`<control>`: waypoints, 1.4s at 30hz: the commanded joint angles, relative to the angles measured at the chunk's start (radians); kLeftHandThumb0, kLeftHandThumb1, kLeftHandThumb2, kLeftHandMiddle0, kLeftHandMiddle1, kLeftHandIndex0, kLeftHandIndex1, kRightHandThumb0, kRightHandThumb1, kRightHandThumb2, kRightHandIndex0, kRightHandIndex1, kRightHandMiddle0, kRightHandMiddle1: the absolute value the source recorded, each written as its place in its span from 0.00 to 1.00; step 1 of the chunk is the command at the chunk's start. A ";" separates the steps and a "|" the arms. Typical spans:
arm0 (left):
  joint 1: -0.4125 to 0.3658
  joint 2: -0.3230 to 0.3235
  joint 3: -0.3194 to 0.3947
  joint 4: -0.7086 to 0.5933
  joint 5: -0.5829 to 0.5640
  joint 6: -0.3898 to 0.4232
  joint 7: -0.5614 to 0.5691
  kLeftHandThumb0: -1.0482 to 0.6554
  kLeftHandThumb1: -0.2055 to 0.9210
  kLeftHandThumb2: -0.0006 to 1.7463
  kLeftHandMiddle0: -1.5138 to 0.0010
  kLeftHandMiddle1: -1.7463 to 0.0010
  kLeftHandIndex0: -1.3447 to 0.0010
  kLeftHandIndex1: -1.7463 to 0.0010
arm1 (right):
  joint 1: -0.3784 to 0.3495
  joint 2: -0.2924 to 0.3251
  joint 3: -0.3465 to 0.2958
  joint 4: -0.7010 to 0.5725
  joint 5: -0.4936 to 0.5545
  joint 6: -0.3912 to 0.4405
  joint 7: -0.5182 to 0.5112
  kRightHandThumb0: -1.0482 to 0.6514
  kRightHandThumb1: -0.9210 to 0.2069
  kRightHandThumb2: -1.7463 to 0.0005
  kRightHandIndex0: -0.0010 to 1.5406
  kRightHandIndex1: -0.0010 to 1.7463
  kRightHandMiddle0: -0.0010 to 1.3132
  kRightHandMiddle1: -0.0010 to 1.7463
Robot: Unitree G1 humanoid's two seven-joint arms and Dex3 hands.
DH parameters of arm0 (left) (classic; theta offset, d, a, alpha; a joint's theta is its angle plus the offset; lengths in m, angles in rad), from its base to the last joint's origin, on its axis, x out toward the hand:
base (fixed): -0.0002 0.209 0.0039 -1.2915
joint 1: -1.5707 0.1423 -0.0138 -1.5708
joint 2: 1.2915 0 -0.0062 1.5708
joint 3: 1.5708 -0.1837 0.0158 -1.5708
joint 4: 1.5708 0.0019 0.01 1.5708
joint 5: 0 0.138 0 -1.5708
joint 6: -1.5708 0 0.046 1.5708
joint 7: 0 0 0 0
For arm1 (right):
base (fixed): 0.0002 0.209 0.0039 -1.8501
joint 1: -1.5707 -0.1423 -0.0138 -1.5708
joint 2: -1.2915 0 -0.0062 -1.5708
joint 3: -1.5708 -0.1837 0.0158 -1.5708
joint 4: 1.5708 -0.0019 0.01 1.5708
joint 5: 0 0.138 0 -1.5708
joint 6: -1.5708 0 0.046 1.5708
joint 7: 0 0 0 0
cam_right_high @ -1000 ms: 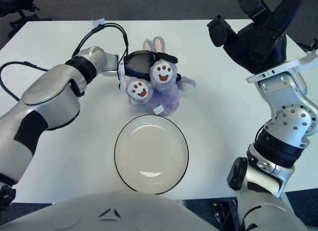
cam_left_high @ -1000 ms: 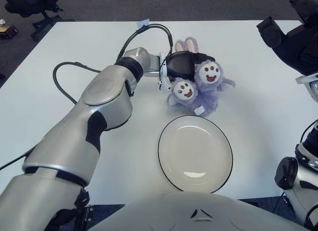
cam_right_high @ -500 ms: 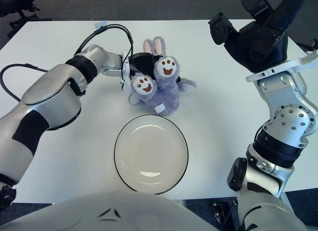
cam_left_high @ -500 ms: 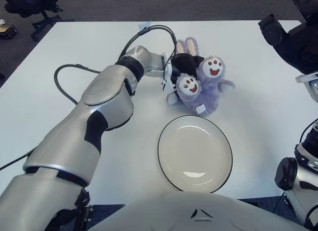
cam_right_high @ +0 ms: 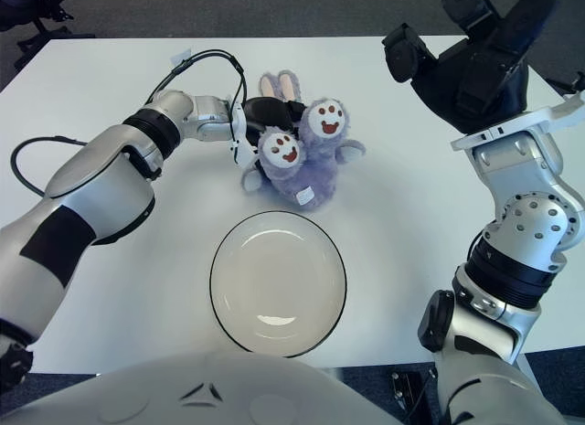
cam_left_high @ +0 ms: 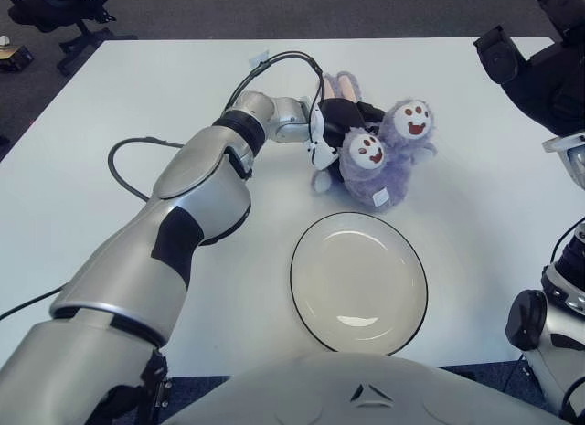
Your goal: Put the doll into the plate.
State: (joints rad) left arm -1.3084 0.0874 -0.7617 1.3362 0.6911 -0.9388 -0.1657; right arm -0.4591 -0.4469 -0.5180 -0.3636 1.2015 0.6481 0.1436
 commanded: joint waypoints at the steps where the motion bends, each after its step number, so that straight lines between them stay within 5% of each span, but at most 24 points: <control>1: 0.078 0.002 0.033 0.030 -0.026 0.085 -0.201 0.12 1.00 0.09 0.60 0.85 0.64 0.97 | 0.005 -0.010 -0.001 -0.011 0.009 -0.016 -0.010 0.41 0.00 0.54 0.55 1.00 0.48 1.00; 2: 0.078 0.006 0.033 0.026 -0.027 0.086 -0.200 0.12 1.00 0.09 0.60 0.83 0.63 0.97 | 0.005 -0.010 -0.001 -0.010 0.009 -0.016 -0.010 0.41 0.00 0.54 0.55 1.00 0.48 1.00; 4: 0.078 0.014 0.031 0.016 -0.020 0.083 -0.181 0.17 0.99 0.04 0.70 0.55 0.58 0.95 | 0.004 -0.012 -0.002 -0.008 0.010 -0.016 -0.009 0.41 0.00 0.54 0.55 1.00 0.48 1.00; 5: 0.080 0.020 0.021 0.008 -0.003 0.074 -0.138 0.19 0.98 0.03 0.72 0.49 0.57 0.91 | 0.004 -0.013 -0.003 -0.008 0.010 -0.016 -0.008 0.41 0.00 0.54 0.55 1.00 0.48 1.00; 7: 0.083 0.031 0.001 -0.006 0.029 0.060 -0.062 0.23 0.98 0.02 0.77 0.32 0.65 0.63 | 0.004 -0.014 -0.004 -0.007 0.011 -0.016 -0.008 0.41 0.00 0.54 0.55 1.00 0.48 1.00; 11: 0.082 0.043 -0.038 -0.020 0.090 0.050 0.062 0.26 0.98 0.00 0.79 0.19 0.73 0.39 | 0.005 -0.017 -0.005 -0.005 0.013 -0.016 -0.007 0.41 0.00 0.54 0.55 1.00 0.48 1.00; 17: 0.080 0.056 -0.101 -0.027 0.189 0.056 0.269 0.28 0.98 0.00 0.79 0.17 0.76 0.32 | 0.007 -0.020 -0.007 -0.003 0.016 -0.016 -0.005 0.41 0.00 0.54 0.55 1.00 0.48 1.00; 25: 0.086 0.055 -0.075 -0.008 0.165 0.072 0.256 0.40 0.99 0.00 0.74 0.26 0.76 0.35 | 0.007 -0.023 -0.010 -0.001 0.019 -0.016 -0.004 0.41 0.00 0.54 0.55 1.00 0.48 1.00; 27: 0.089 0.057 -0.061 -0.006 0.151 0.078 0.236 0.60 0.99 0.06 0.70 0.23 0.75 0.36 | 0.007 -0.024 -0.010 0.000 0.019 -0.016 -0.003 0.41 0.00 0.54 0.55 1.00 0.48 1.00; 31: 0.100 0.062 -0.031 -0.007 0.123 0.089 0.209 0.61 1.00 0.11 0.65 0.22 0.71 0.26 | 0.007 -0.024 -0.010 0.001 0.019 -0.016 -0.003 0.41 0.00 0.54 0.55 1.00 0.48 1.00; 40: 0.120 0.087 -0.019 -0.025 0.134 0.107 0.292 0.61 0.98 0.09 0.54 0.34 0.64 0.24 | 0.006 -0.026 -0.011 0.005 0.019 -0.016 0.000 0.41 0.00 0.54 0.55 1.00 0.48 1.00; 42: 0.123 0.099 -0.016 -0.029 0.136 0.107 0.318 0.61 0.86 0.22 0.51 0.36 0.63 0.20 | 0.006 -0.027 -0.011 0.005 0.019 -0.016 0.000 0.41 0.00 0.54 0.55 1.00 0.48 1.00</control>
State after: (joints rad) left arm -1.2271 0.1421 -0.7718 1.2955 0.7987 -0.8502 0.1316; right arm -0.4563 -0.4588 -0.5208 -0.3624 1.2071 0.6470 0.1406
